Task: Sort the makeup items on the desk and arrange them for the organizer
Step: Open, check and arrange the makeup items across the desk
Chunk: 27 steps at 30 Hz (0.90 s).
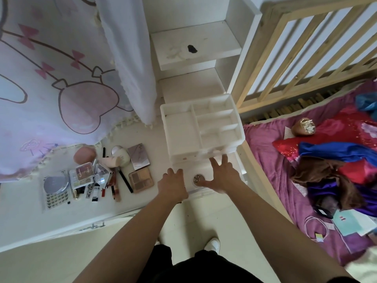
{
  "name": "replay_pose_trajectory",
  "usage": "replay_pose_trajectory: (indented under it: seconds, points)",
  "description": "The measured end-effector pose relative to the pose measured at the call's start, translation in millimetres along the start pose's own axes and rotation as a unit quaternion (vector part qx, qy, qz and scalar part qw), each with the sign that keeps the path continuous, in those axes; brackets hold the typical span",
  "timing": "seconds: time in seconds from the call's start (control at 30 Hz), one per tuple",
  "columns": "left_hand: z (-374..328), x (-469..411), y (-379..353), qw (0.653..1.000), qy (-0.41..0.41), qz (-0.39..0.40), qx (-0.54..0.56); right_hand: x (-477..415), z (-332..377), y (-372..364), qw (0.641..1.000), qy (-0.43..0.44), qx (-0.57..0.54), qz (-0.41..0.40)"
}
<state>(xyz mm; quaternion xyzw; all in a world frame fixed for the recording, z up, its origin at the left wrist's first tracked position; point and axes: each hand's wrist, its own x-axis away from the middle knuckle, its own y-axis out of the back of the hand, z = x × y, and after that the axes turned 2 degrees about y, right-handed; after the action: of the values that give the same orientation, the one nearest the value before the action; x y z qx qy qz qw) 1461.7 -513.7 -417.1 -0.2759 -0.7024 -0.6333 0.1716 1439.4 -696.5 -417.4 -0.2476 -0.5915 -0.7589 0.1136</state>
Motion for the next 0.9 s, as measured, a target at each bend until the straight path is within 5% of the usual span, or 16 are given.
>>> replay_pose_trajectory:
  seconds: [0.27,0.4,0.9]
  points:
    - [1.2,8.5,-3.5,0.990,-0.008,-0.108,0.092,5.0,12.6,-8.6,0.996,0.087,-0.021,-0.021]
    - [9.2,13.8,-6.7,0.967,-0.007,-0.143,0.209,5.4,5.7,-18.1,0.996,0.034,0.019,-0.079]
    - [8.7,19.7,-2.3,0.917,0.040,-0.162,0.364,10.8,-9.8,-17.3,0.996,0.086,0.012,-0.002]
